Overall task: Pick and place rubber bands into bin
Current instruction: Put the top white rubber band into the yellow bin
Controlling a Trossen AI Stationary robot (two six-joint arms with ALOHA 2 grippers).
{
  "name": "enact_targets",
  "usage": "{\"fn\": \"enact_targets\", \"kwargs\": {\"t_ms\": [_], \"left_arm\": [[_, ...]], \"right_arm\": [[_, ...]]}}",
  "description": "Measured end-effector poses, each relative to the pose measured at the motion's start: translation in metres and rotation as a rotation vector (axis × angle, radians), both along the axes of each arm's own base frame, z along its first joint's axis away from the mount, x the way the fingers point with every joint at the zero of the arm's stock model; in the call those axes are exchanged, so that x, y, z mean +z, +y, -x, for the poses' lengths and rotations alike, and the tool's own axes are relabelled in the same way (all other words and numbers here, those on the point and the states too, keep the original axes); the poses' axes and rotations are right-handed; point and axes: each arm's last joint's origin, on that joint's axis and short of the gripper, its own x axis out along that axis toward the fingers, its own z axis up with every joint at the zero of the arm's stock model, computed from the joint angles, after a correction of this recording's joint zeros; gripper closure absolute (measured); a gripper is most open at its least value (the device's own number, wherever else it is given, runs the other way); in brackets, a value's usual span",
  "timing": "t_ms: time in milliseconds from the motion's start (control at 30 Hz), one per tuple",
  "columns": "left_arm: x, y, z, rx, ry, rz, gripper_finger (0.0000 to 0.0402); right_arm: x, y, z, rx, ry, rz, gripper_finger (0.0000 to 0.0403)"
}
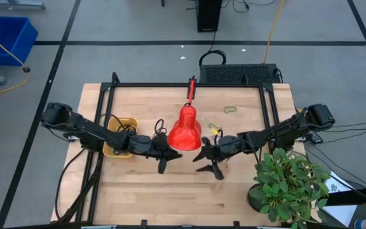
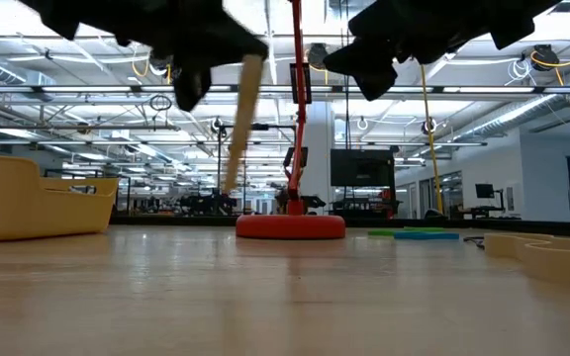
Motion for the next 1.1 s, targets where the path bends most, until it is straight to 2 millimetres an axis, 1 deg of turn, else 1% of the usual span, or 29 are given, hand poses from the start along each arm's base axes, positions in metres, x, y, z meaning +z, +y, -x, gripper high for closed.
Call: {"fn": "enact_targets", "kwargs": {"t_ms": [67,133,300,467,600,700,867,1000,1100], "left_arm": [[0.006,0.003,0.010,0.008,0.047,-0.019,0.0395],[0.016,0.007,0.019,0.032,0.057,-0.030,0.0394],[0.035,0.018,0.053,0.116,0.143,-0.055,0.0395],[0.049,0.029,0.088,0.197,0.205,-0.077,0.0397],[0.058,0.037,0.111,0.255,0.218,-0.078,0.0397],[0.059,0.041,0.124,0.305,0.248,-0.065,0.0397],[0.044,0.047,0.141,0.426,0.432,-0.036,0.0398],[0.034,0.048,0.148,0.503,0.559,-0.002,0.0398],[0.032,0.050,0.151,0.543,0.588,0.027,0.0398]], "right_arm": [[-0.002,0.003,0.002,0.009,0.019,0.004,0.0197],[-0.004,0.005,0.003,0.013,0.053,-0.002,0.0198],[-0.009,0.011,0.008,0.020,0.121,-0.017,0.0203],[-0.012,0.013,0.010,0.028,0.154,-0.003,0.0203],[-0.015,0.012,0.012,0.021,0.182,0.005,0.0204],[-0.015,0.010,0.011,0.015,0.184,0.005,0.0204],[-0.015,0.010,0.011,0.012,0.185,0.006,0.0204],[-0.015,0.010,0.011,0.012,0.187,0.007,0.0204],[-0.015,0.010,0.011,0.010,0.187,0.008,0.0204]]}}
